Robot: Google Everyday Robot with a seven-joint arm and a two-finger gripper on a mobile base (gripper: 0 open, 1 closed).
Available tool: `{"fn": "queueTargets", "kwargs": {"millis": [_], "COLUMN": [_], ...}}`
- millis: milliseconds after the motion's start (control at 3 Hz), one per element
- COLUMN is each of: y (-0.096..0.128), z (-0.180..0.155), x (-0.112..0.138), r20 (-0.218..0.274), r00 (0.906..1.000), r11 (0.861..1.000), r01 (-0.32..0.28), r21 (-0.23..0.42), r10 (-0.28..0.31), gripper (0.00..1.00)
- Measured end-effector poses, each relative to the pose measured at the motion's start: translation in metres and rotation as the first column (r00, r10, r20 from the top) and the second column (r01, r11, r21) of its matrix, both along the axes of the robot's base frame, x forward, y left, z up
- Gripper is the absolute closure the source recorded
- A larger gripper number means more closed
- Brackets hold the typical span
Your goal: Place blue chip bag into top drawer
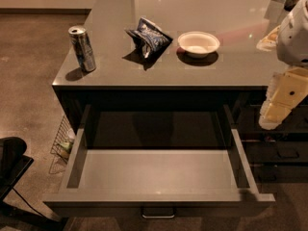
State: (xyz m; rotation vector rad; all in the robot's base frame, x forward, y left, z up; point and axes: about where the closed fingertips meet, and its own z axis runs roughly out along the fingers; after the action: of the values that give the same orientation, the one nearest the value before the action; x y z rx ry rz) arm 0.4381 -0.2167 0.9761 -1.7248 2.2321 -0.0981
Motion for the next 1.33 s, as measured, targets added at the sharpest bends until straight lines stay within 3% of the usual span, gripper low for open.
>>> {"fn": "queueTargets", "kwargs": {"millis": [333, 667, 1000, 1333], "y": [0.011, 0.011, 0.016, 0.034], "z": [-0.003, -0.003, -0.003, -0.005], "x": [0.017, 0.017, 0.028, 0.076], "r20": [0.044, 0.044, 0.084, 0.205], "r00": [0.999, 0.999, 0.9963, 0.9739], "r11": [0.999, 0.999, 0.998, 0.989], "r01": [0.004, 0.004, -0.023, -0.117], "r21": [0.036, 0.036, 0.057, 0.089], "r10": [-0.006, -0.006, 0.018, 0.097], "gripper": [0.0, 0.0, 0.0, 0.0]}}
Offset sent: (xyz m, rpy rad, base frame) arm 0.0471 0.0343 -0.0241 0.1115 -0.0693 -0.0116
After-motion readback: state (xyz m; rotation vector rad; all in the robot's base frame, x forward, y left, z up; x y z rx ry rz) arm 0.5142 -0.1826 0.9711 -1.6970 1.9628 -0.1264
